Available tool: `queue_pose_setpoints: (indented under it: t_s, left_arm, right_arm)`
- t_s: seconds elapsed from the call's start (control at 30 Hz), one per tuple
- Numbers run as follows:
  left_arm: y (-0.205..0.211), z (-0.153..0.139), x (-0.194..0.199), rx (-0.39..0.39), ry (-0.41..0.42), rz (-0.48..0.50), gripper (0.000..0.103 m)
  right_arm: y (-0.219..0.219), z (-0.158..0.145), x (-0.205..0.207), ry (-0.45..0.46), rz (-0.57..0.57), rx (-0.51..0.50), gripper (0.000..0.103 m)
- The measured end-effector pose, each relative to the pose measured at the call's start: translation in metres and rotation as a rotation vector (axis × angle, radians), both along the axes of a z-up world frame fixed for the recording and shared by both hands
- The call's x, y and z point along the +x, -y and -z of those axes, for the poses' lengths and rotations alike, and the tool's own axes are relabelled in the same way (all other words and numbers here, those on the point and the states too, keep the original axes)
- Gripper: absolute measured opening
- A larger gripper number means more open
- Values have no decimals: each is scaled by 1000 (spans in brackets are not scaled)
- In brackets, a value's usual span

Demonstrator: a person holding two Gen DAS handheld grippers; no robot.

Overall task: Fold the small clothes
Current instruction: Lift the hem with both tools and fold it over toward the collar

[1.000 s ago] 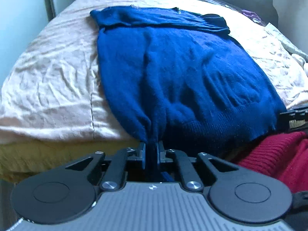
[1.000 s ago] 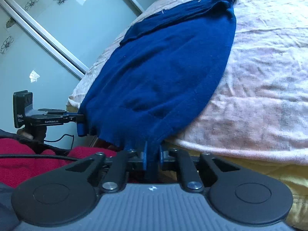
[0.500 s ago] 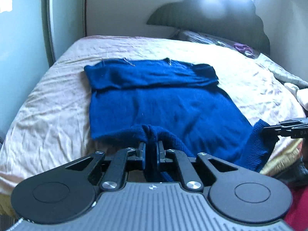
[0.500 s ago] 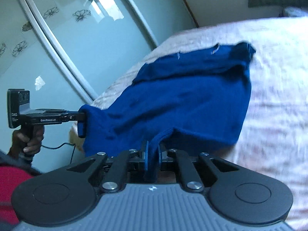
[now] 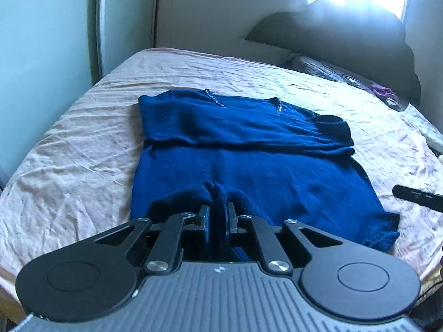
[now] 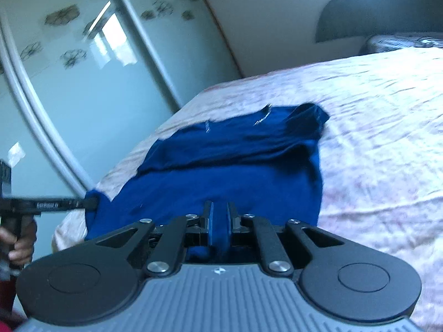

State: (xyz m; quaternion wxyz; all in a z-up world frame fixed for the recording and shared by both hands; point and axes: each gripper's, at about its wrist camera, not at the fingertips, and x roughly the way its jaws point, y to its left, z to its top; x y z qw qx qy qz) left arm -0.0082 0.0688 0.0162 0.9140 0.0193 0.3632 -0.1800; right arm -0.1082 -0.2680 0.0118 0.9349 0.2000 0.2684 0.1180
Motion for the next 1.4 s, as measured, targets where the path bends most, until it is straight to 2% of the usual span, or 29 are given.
queue_pose_setpoints:
  t_s: [0.1, 0.17, 0.23, 0.3, 0.33, 0.37, 0.4, 0.47, 0.57, 0.7, 0.8, 0.83, 0.9, 0.93, 0.97, 1.13, 1.4]
  left_arm:
    - [3, 0, 7, 11, 2, -17, 11]
    - [5, 1, 11, 15, -2, -20, 11]
    - [5, 4, 16, 12, -16, -22, 11]
    - [6, 8, 21, 12, -35, -23, 11]
    - [6, 10, 23, 11, -42, -25, 11]
    - [6, 12, 24, 12, -48, -27, 11]
    - [6, 14, 26, 13, -51, -27, 11]
    - [6, 15, 25, 12, -52, -27, 11]
    - [6, 17, 26, 19, -54, -26, 11]
    - [7, 18, 26, 30, -55, -24, 12]
    - [7, 19, 26, 31, -58, -24, 12]
    - [7, 20, 27, 32, -59, -25, 12]
    - [7, 21, 27, 32, -62, -29, 12]
    - [6, 21, 27, 31, -64, -31, 12]
    - [5, 20, 27, 28, -65, -33, 12]
    - [5, 13, 24, 5, -48, -58, 12]
    - [13, -7, 22, 13, 35, -103, 11]
  right_arm:
    - [4, -4, 8, 19, 25, -15, 10]
    - [4, -7, 12, 15, 1, -12, 10]
    - [-1, -12, 8, 43, -21, -56, 10]
    - [-9, -18, 3, 59, -67, -142, 20]
    - [-12, -19, 1, 52, -103, -182, 46]
    - [-14, -19, 0, 47, -128, -210, 88]
    - [-16, -17, -2, 49, -154, -238, 99]
    - [-18, -13, -10, 77, -193, -275, 101]
    - [-15, -5, -10, 89, -261, -270, 101]
    - [-28, 10, 3, 112, -294, -422, 101]
    - [-40, 20, 11, 145, -384, -457, 100]
    - [-46, 22, 14, 155, -418, -468, 94]
    - [-55, 25, 19, 146, -473, -481, 54]
    - [-59, 26, 21, 126, -486, -485, 22]
    - [-61, 26, 23, 115, -473, -496, 15]
    - [-59, 20, 12, 151, -374, -482, 12]
    - [-49, -7, 7, 245, -166, -462, 12]
